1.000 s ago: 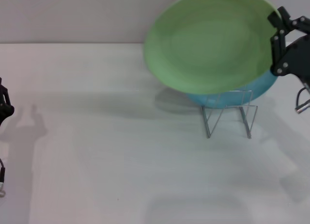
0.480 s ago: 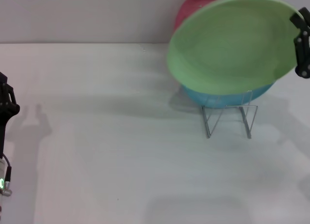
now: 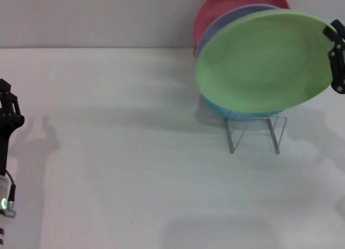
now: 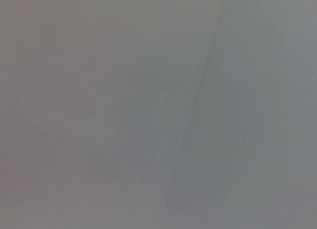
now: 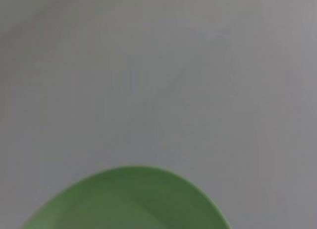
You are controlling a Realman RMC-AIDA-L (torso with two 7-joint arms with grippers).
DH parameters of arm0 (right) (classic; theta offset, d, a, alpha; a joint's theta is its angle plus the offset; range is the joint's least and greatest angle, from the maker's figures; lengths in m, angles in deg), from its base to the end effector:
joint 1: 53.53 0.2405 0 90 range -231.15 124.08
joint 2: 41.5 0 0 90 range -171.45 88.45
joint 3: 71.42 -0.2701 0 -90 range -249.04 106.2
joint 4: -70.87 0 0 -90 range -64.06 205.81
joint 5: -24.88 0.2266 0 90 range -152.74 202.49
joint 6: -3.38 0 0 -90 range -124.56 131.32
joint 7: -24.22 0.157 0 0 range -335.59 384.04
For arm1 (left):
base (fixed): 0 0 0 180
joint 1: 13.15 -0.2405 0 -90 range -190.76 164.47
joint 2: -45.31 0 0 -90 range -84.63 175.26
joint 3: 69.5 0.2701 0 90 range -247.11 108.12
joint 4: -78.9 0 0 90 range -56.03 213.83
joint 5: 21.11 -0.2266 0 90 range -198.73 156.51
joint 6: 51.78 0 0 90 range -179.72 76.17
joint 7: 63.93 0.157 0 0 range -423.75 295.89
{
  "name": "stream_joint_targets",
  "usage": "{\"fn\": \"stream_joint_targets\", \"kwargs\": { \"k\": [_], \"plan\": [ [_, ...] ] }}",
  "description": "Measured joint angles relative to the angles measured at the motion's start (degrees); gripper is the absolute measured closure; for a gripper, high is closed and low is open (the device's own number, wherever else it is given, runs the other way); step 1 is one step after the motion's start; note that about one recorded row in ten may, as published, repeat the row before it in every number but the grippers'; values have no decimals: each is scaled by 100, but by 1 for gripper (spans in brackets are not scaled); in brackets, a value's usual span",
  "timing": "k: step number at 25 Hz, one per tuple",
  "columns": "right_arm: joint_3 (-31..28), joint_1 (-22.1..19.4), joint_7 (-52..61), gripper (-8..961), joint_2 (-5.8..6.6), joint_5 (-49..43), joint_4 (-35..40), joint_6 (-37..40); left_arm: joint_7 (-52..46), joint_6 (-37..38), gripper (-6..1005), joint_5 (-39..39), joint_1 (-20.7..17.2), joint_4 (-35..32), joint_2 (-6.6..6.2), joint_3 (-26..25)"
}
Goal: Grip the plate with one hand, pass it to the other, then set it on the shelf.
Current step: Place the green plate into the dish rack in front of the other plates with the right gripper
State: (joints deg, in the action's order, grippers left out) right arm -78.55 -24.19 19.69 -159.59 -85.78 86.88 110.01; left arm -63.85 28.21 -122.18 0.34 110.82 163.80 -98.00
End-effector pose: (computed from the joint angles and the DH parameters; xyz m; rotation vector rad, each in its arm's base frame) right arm 0.2916 0.3242 0.0388 -1.7152 -0.5479 0.7389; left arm -0.3213 0.2925 -0.0432 -1.2756 -0.6862 -0.9444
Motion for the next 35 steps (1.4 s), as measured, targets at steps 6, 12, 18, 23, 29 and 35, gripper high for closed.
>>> {"fn": "stream_joint_targets", "kwargs": {
  "k": [6,12,18,23,29,35],
  "plan": [
    [202,25,-16,928,14,0,136,-98,0,12,703,0,8,7,-1,32],
    [254,-2,-26,927,-3,0,214,-111,0,25,702,0,6,46,5,46],
    [269,-51,-179,926,-15,0,221,-231,0,42,701,0,-4,79,-3,66],
    [330,-111,-226,927,-30,-1,229,-260,-2,70,700,0,-7,85,-1,106],
    [336,-149,-238,928,-62,-7,236,-323,-70,117,699,0,-44,87,-4,119],
    [484,-205,-249,927,-69,-25,237,-382,-147,224,698,-67,-111,87,-14,118]
  ]
}}
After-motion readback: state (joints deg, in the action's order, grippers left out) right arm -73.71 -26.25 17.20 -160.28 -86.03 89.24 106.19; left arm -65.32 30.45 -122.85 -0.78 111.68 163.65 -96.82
